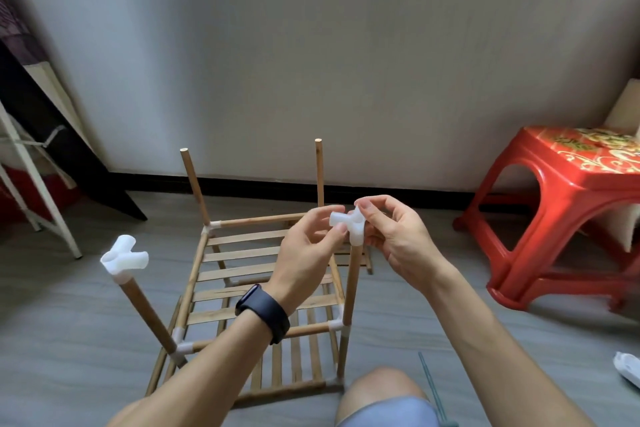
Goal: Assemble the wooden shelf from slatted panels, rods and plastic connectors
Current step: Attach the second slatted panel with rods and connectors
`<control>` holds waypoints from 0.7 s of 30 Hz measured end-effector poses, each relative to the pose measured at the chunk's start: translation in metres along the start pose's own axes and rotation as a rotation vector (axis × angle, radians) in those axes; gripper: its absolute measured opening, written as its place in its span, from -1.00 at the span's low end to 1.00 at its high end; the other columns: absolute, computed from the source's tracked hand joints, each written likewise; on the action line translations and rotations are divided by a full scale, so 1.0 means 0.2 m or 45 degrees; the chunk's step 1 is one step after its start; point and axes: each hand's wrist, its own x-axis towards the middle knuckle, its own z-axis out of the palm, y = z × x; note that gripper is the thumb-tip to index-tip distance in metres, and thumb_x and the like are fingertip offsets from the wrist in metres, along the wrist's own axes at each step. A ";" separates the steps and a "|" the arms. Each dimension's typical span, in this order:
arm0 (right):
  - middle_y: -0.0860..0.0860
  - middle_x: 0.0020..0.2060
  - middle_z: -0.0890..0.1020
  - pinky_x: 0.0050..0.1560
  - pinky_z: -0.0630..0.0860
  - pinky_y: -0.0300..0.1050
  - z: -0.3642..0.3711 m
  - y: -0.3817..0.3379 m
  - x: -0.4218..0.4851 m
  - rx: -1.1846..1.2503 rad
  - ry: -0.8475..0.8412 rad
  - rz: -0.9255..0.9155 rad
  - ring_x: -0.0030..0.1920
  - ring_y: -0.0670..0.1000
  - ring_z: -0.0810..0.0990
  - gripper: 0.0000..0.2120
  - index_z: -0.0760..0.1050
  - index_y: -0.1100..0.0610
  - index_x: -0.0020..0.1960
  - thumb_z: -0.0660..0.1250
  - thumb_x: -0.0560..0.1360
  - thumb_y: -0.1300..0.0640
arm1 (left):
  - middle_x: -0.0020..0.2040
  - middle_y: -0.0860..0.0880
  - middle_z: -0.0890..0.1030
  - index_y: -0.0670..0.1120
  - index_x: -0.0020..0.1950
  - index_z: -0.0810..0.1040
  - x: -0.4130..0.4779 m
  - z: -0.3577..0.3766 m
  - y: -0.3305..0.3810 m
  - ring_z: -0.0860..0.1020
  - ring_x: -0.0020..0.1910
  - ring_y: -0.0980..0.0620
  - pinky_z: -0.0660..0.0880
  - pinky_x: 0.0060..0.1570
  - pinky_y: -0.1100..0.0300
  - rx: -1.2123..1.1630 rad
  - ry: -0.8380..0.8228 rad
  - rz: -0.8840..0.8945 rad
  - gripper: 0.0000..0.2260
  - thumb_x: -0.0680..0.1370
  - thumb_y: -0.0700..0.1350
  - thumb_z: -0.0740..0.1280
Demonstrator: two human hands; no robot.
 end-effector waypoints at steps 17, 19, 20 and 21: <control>0.12 -0.25 0.67 -0.12 0.60 0.03 0.16 0.20 -0.10 -0.272 0.140 -0.156 -0.17 0.12 0.65 -0.44 0.62 0.18 -0.09 0.02 0.66 -0.20 | -0.02 0.11 0.67 0.02 0.18 0.64 -0.04 -0.07 -0.07 0.59 -0.06 0.16 0.53 -0.16 0.34 0.604 0.071 0.301 -0.72 0.52 0.09 0.43; 0.02 -0.43 0.52 -0.27 0.47 0.03 0.20 0.23 -0.10 -0.231 0.169 -0.207 -0.36 0.05 0.50 -0.46 0.49 0.11 -0.24 -0.04 0.62 -0.20 | -0.03 0.09 0.67 -0.02 0.18 0.65 -0.05 -0.06 -0.07 0.59 -0.08 0.16 0.55 -0.17 0.32 0.625 0.095 0.332 -0.72 0.52 0.05 0.45; -0.05 -0.48 0.44 -0.32 0.40 -0.05 0.21 0.23 -0.10 -0.190 0.154 -0.229 -0.40 -0.02 0.43 -0.48 0.44 0.06 -0.30 -0.06 0.63 -0.19 | -0.04 0.09 0.67 -0.04 0.17 0.66 -0.06 -0.06 -0.07 0.60 -0.09 0.15 0.55 -0.18 0.32 0.640 0.102 0.348 -0.72 0.52 0.05 0.46; -0.09 -0.51 0.40 -0.33 0.35 -0.11 0.22 0.23 -0.10 -0.177 0.139 -0.249 -0.43 -0.07 0.38 -0.47 0.43 -0.01 -0.35 -0.08 0.64 -0.18 | -0.07 0.10 0.67 -0.04 0.15 0.67 -0.06 -0.07 -0.07 0.60 -0.10 0.15 0.53 -0.18 0.34 0.652 0.100 0.368 -0.72 0.51 0.06 0.47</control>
